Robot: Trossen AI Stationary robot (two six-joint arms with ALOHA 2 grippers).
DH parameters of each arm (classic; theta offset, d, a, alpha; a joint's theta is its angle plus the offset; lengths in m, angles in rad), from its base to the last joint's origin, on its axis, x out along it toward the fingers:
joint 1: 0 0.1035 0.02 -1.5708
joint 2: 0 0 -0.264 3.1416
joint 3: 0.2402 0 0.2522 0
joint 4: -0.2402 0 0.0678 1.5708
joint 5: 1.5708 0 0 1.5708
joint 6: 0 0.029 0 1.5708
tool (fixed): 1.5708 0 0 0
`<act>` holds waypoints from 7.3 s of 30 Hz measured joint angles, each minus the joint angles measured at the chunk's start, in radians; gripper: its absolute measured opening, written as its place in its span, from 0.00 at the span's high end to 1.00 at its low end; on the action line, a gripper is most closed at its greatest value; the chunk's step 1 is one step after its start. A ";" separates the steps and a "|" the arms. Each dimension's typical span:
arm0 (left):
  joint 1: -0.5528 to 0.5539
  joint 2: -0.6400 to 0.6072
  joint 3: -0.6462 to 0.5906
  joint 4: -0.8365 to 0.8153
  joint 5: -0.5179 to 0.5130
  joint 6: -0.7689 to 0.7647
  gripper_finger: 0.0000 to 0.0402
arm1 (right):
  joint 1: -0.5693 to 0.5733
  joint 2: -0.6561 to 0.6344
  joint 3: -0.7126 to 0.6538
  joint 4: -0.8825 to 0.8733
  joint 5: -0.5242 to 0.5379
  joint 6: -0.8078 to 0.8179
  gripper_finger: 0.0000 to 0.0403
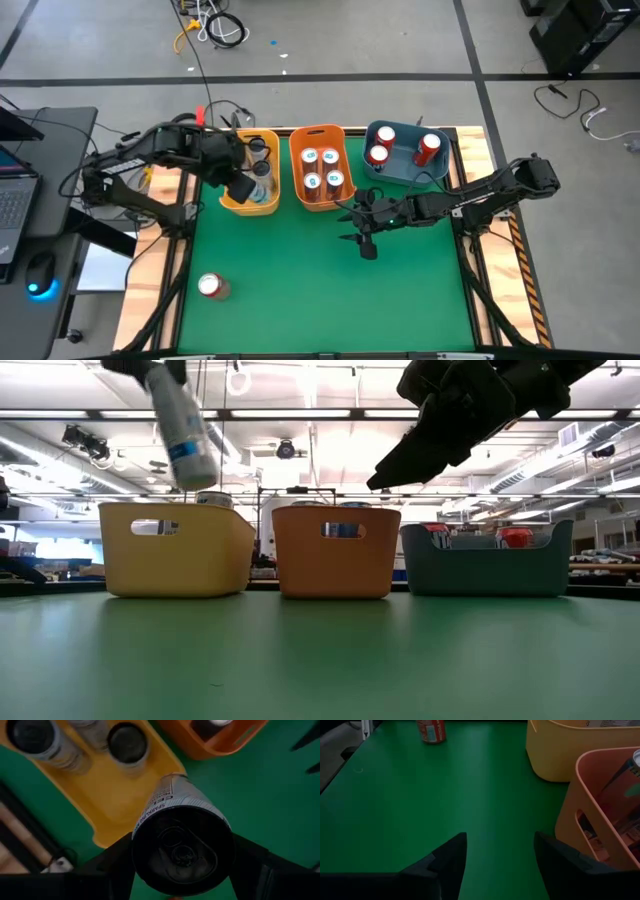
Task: Sort soda cans
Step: Put the white blue soda can into the yellow bin, then adjust the blue bin
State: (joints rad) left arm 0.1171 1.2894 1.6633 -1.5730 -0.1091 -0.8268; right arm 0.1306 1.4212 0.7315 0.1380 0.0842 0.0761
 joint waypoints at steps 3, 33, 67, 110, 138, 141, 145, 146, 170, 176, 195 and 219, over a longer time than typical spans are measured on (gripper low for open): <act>0.033 -0.031 -0.066 0.001 0.001 0.024 0.38 | 0.000 0.000 0.000 0.000 0.000 0.000 0.46; 0.349 -0.023 -0.344 0.049 -0.027 0.347 0.38 | -0.001 0.000 0.000 -0.005 0.000 0.004 0.46; 0.349 0.104 -0.497 0.266 -0.023 0.461 0.38 | 0.000 0.000 0.000 -0.022 0.000 0.011 0.46; 0.174 0.091 -0.224 0.001 -0.134 0.455 0.02 | 0.008 0.000 0.369 -0.764 0.241 -0.012 0.46; -0.198 -0.349 -0.393 0.520 -0.164 0.642 0.02 | -0.382 -0.002 0.426 -1.707 0.285 -0.092 0.59; -0.198 -0.366 -0.443 0.553 -0.165 0.667 0.02 | -0.416 -0.002 0.387 -1.709 0.266 -0.133 0.55; -0.198 -0.376 -0.499 0.587 -0.166 0.691 0.02 | -0.445 -0.001 0.333 -1.709 0.262 -0.164 0.53; -0.198 -0.376 -0.508 0.588 -0.166 0.692 0.02 | -0.453 -0.001 0.319 -1.709 0.262 -0.171 0.53; -0.198 -0.374 -0.559 0.640 -0.179 0.694 0.02 | -0.464 -0.001 0.255 -1.527 0.043 -0.209 0.99; -0.198 -0.374 -0.559 0.640 -0.179 0.692 0.02 | -0.433 0.000 0.345 -1.419 -0.044 -0.198 0.98; -0.198 -0.374 -0.559 0.640 -0.179 0.685 0.02 | -0.425 0.106 0.393 -0.976 -0.092 -0.200 0.95; -0.198 -0.354 -0.559 0.635 -0.178 0.679 0.02 | -0.385 0.133 0.540 -0.861 -0.090 -0.084 0.63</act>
State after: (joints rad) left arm -0.0807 0.9355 1.1047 -0.9376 -0.2874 -0.1483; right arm -0.2546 1.5546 1.2715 -0.7232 -0.0063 -0.0076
